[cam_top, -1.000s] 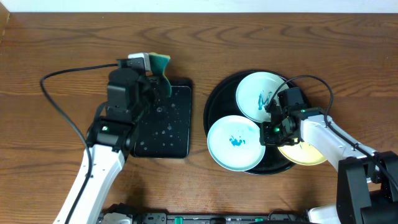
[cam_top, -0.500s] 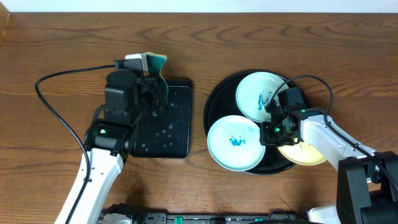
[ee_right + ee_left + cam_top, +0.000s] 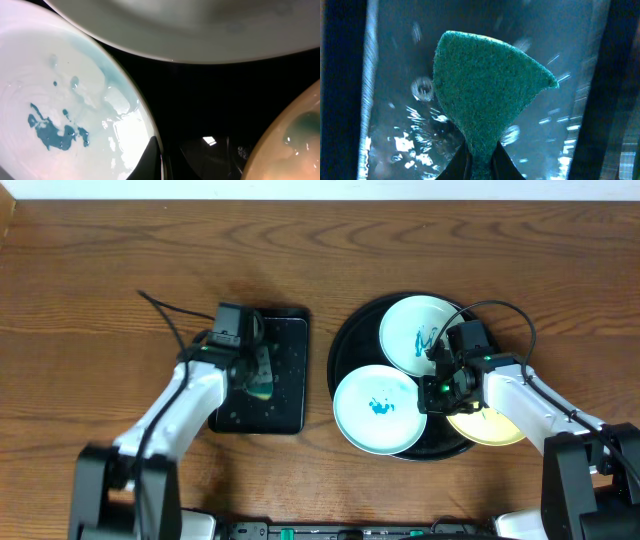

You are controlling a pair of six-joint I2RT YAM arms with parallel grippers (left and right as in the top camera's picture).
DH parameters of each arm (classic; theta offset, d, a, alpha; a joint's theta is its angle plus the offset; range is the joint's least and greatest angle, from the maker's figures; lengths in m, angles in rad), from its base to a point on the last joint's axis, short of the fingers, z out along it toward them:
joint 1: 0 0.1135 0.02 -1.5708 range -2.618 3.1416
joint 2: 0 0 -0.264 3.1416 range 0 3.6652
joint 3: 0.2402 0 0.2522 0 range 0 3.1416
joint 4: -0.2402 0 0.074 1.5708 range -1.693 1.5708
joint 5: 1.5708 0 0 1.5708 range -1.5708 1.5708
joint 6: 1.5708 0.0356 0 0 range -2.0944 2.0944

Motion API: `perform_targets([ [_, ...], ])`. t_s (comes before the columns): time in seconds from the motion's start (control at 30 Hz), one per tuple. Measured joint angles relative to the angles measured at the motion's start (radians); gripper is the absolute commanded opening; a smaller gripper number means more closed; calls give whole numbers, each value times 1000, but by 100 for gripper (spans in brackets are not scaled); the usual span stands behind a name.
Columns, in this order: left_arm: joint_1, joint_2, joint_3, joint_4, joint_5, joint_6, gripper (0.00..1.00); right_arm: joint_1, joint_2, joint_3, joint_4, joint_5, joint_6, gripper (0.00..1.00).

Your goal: Clean dirty plates on tray and stack at the side

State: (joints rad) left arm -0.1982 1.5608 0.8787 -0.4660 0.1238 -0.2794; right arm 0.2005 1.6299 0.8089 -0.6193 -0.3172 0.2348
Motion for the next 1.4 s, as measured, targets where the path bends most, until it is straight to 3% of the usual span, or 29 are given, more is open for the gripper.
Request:
perform_targets([
  [0.17,0,53,0,-19,0,0,7,0,0,0,0,0,0,1],
  [0.43,0,-46,0,-50,7,-1,8,0,0,0,0,0,0,1],
  [0.73,-24,-134,5,0,189,-30,8,0,0,0,0,0,0,1],
  [1.0,-242,-134,6,228,308,-139,7,0,0,0,0,0,0,1],
  [1.13,-375,-124,7,273,250,-249,8,0,0,0,0,0,0,1],
  [1.4,-513,14,7,386,179,-422,8,0,0,0,0,0,0,1],
])
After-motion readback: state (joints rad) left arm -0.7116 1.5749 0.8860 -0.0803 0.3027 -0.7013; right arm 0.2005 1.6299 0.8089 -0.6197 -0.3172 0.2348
